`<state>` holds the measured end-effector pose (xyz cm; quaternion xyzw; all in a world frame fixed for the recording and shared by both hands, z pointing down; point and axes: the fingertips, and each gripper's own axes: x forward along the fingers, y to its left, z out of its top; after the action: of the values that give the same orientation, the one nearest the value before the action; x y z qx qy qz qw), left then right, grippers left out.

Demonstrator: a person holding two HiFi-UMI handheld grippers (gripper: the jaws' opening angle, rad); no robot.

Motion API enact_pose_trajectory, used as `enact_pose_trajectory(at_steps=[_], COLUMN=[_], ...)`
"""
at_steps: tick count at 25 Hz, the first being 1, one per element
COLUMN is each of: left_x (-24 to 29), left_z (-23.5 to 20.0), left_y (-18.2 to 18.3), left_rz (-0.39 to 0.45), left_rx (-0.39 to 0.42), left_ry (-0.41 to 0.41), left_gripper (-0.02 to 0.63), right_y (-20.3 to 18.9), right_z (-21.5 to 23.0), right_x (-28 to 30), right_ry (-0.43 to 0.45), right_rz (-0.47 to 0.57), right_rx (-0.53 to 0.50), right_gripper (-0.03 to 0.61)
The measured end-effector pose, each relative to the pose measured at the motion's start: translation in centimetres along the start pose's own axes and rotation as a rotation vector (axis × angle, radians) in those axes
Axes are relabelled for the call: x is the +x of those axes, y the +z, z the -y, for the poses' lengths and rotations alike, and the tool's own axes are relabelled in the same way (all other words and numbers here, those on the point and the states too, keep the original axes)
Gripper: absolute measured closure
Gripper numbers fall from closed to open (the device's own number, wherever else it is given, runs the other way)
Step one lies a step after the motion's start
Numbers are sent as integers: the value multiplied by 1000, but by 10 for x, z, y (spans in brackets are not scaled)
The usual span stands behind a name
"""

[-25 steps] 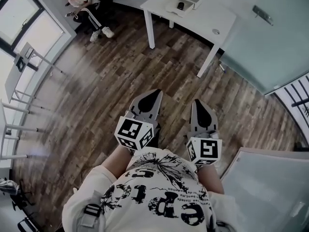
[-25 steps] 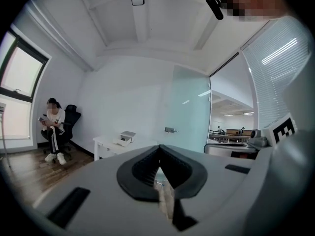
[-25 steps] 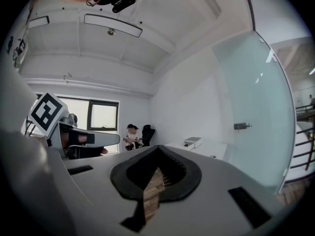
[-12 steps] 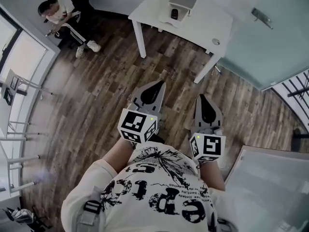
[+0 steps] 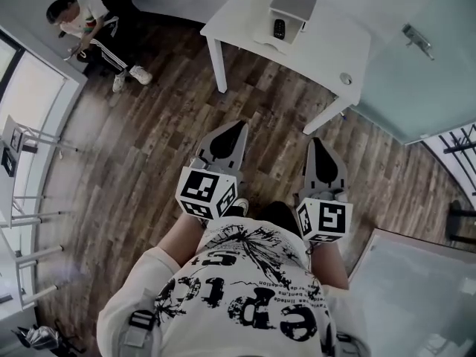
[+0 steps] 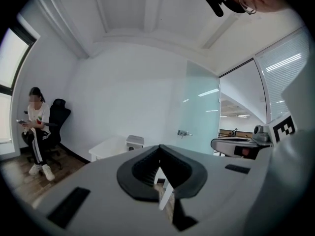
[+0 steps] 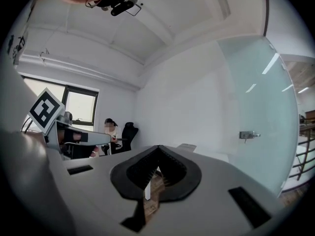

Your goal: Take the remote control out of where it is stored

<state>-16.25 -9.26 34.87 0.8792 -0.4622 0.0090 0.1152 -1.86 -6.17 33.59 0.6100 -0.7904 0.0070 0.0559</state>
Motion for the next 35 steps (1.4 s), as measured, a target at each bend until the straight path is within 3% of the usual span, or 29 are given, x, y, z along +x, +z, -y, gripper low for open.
enact_pose_trajectory(at_steps=[7, 15, 19, 26, 35], left_x=[64, 192, 242, 313, 369], left_z=[-27, -28, -24, -21, -58], left_y=[-3, 22, 43, 33, 19], left_rz=[-8, 28, 83, 15, -80], left_rx=[-25, -34, -22, -19, -22], left_ry=[60, 133, 215, 256, 216], left_gripper=[606, 606, 606, 606, 606], right_y=[-3, 13, 20, 12, -9], right_z=[53, 127, 170, 229, 239], right_x=[68, 172, 206, 263, 329], right_ry=[6, 142, 203, 242, 240], right_rz=[14, 52, 50, 36, -29], right_rx=[23, 1, 18, 50, 83], right_gripper=[578, 578, 578, 578, 578])
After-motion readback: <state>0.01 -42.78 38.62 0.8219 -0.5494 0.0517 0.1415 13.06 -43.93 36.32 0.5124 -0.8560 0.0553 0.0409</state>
